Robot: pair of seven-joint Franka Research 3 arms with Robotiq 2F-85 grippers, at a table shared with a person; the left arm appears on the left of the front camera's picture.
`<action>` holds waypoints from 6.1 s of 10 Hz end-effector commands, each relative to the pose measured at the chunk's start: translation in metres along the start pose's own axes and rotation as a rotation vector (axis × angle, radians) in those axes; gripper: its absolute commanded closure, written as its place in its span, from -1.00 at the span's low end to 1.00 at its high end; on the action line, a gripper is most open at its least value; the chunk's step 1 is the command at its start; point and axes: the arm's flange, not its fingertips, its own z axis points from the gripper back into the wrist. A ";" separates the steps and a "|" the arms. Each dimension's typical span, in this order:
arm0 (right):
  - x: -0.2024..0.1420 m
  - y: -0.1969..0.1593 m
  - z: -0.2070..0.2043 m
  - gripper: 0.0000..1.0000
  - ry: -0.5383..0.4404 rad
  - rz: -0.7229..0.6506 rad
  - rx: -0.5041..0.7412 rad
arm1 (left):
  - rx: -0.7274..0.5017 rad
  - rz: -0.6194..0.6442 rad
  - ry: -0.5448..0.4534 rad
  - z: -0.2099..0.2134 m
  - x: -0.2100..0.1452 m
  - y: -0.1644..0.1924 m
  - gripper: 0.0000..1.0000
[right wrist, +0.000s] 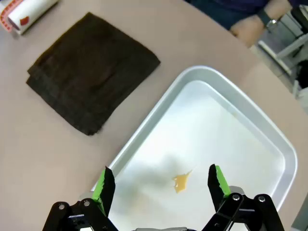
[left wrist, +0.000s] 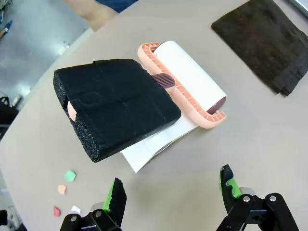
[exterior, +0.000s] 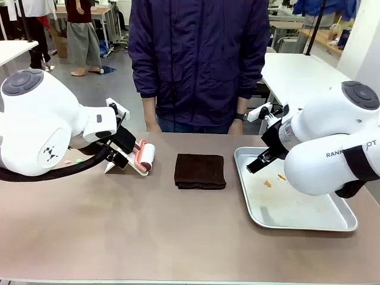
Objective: Clean the surface of the table.
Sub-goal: Hold the Lint Roller with your left hand and the towel with your right hand.
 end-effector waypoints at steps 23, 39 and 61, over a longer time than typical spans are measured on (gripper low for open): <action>-0.020 -0.012 0.047 -1.00 0.312 -0.286 0.212 | 0.370 0.105 0.101 0.061 0.036 0.055 -1.00; -0.065 -0.092 0.129 -1.00 0.297 -0.933 0.902 | -0.775 0.680 0.491 0.078 -0.017 0.232 -1.00; -0.179 -0.198 0.202 -1.00 0.028 -1.252 1.293 | -1.271 0.816 0.219 0.126 -0.103 0.289 -1.00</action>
